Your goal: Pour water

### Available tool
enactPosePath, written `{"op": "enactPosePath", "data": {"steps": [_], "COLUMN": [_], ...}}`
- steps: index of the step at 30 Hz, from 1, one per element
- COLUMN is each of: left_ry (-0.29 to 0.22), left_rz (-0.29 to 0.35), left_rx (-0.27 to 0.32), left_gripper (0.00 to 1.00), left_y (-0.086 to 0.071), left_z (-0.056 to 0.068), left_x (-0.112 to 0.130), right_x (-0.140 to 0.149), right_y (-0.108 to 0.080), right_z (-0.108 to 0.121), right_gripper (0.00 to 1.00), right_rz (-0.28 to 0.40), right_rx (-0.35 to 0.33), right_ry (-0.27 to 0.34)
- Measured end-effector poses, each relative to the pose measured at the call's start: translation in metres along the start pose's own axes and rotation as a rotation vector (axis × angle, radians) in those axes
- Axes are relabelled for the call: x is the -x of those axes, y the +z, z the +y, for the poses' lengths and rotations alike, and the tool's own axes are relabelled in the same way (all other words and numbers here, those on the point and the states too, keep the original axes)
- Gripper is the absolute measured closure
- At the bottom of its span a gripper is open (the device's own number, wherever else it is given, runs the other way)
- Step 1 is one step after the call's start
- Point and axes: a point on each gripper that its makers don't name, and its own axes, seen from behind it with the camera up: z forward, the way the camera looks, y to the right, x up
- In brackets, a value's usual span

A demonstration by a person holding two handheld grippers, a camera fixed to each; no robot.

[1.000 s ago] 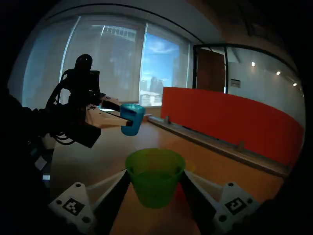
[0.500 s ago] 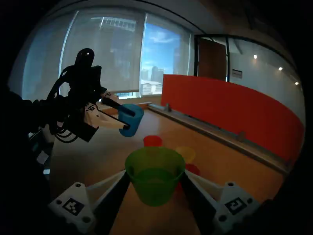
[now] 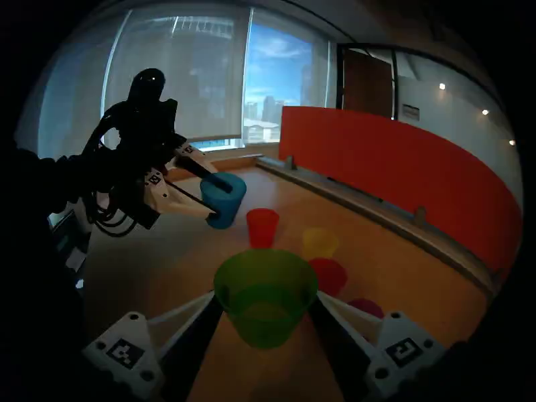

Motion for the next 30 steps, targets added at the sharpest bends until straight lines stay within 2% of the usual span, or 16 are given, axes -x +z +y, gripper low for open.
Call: {"op": "enactPosePath", "data": {"steps": [18, 30], "left_ry": [0.038, -0.001], "left_rz": [-0.113, -0.173], "left_rx": [0.065, 0.099], "left_gripper": [0.16, 0.16], "left_y": [0.029, 0.051], "left_z": [0.013, 0.023], "left_x": [0.034, 0.067], "right_x": [0.041, 0.056], "right_y": [0.018, 0.024], "right_z": [0.004, 0.008], "right_gripper": [0.12, 0.12], "right_rz": [-0.092, -0.113], "right_rx": [-0.029, -0.032], "right_ry": [0.011, 0.023]}}
